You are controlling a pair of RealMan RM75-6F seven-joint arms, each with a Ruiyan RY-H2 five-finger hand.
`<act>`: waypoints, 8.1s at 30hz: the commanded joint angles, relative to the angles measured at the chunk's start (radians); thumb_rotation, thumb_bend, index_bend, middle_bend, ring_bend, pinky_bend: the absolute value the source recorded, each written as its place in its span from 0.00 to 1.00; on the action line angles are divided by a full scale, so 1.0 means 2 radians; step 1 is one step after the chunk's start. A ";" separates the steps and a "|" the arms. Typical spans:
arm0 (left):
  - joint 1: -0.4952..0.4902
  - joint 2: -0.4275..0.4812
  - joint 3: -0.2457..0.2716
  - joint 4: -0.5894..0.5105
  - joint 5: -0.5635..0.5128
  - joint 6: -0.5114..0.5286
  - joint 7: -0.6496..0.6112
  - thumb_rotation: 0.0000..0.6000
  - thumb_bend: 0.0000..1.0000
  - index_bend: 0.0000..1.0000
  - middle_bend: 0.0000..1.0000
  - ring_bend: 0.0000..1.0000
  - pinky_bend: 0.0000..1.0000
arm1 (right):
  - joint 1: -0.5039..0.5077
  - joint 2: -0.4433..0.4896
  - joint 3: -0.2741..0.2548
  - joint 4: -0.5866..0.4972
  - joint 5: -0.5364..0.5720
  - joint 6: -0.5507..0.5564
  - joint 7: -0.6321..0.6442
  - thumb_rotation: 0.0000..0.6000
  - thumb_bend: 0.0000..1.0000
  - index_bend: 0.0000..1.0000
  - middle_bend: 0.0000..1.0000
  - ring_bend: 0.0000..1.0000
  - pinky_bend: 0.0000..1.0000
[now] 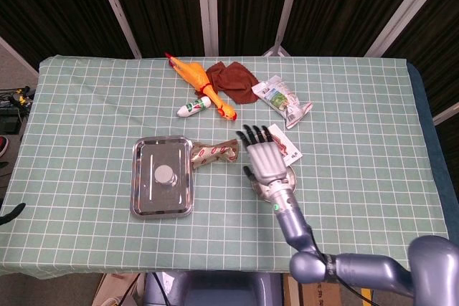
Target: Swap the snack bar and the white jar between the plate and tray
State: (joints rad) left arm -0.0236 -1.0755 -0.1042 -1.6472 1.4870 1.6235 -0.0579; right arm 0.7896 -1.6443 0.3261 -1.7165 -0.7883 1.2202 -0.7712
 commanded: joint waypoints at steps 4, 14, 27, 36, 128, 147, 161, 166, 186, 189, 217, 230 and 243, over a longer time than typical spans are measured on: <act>-0.024 0.002 -0.006 -0.013 0.005 -0.027 0.032 1.00 0.16 0.23 0.00 0.00 0.15 | -0.148 0.156 -0.078 -0.085 -0.107 0.118 0.111 1.00 0.36 0.12 0.07 0.01 0.00; -0.103 0.036 -0.030 -0.082 -0.062 -0.155 0.140 1.00 0.15 0.23 0.01 0.00 0.15 | -0.289 0.201 -0.170 0.012 -0.255 0.226 0.269 1.00 0.35 0.12 0.07 0.01 0.00; -0.200 -0.045 -0.031 -0.059 -0.165 -0.276 0.271 1.00 0.15 0.23 0.04 0.01 0.18 | -0.322 0.212 -0.165 0.012 -0.271 0.222 0.285 1.00 0.30 0.12 0.07 0.01 0.00; -0.238 -0.130 -0.026 -0.005 -0.200 -0.291 0.306 1.00 0.15 0.24 0.08 0.05 0.22 | -0.332 0.212 -0.147 0.017 -0.271 0.215 0.291 1.00 0.30 0.12 0.07 0.01 0.00; -0.305 -0.238 0.020 0.079 -0.190 -0.271 0.359 1.00 0.37 0.41 0.30 0.30 0.49 | -0.366 0.199 -0.080 0.022 -0.258 0.172 0.298 1.00 0.30 0.12 0.07 0.03 0.00; -0.296 -0.226 0.019 0.073 -0.157 -0.254 0.329 1.00 0.52 0.46 0.40 0.39 0.60 | -0.369 0.200 -0.077 0.016 -0.258 0.170 0.307 1.00 0.30 0.15 0.07 0.04 0.00; -0.309 -0.220 -0.008 -0.002 -0.088 -0.235 0.257 1.00 0.50 0.46 0.40 0.39 0.60 | -0.370 0.196 -0.074 0.018 -0.256 0.170 0.308 1.00 0.30 0.15 0.07 0.04 0.00; -0.332 -0.239 -0.018 -0.030 -0.109 -0.258 0.305 1.00 0.49 0.46 0.39 0.38 0.59 | -0.371 0.197 -0.072 0.018 -0.255 0.171 0.310 1.00 0.30 0.15 0.07 0.04 0.00; -0.404 -0.422 -0.042 0.097 -0.181 -0.272 0.422 1.00 0.47 0.46 0.33 0.34 0.58 | -0.378 0.210 -0.066 0.015 -0.250 0.172 0.331 1.00 0.30 0.15 0.07 0.04 0.00; -0.404 -0.430 -0.041 0.108 -0.182 -0.272 0.420 1.00 0.47 0.46 0.30 0.31 0.57 | -0.379 0.211 -0.067 0.013 -0.251 0.172 0.331 1.00 0.30 0.15 0.07 0.04 0.00; -0.408 -0.386 -0.050 0.035 -0.222 -0.269 0.444 1.00 0.30 0.36 0.07 0.06 0.33 | -0.376 0.214 -0.071 0.010 -0.248 0.159 0.321 1.00 0.30 0.15 0.07 0.04 0.00; -0.398 -0.341 -0.043 -0.008 -0.203 -0.247 0.430 1.00 0.27 0.35 0.06 0.06 0.30 | -0.375 0.218 -0.075 0.007 -0.246 0.152 0.316 1.00 0.30 0.15 0.07 0.04 0.00; -0.386 -0.297 -0.058 -0.001 -0.200 -0.241 0.373 1.00 0.22 0.34 0.06 0.05 0.27 | -0.372 0.214 -0.077 0.006 -0.242 0.146 0.303 1.00 0.28 0.15 0.07 0.04 0.00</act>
State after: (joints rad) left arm -0.7932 -1.6703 -0.2124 -1.6592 1.0960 1.1476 0.6985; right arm 0.0455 -1.2166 0.1722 -1.7050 -1.2720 1.5122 -0.1647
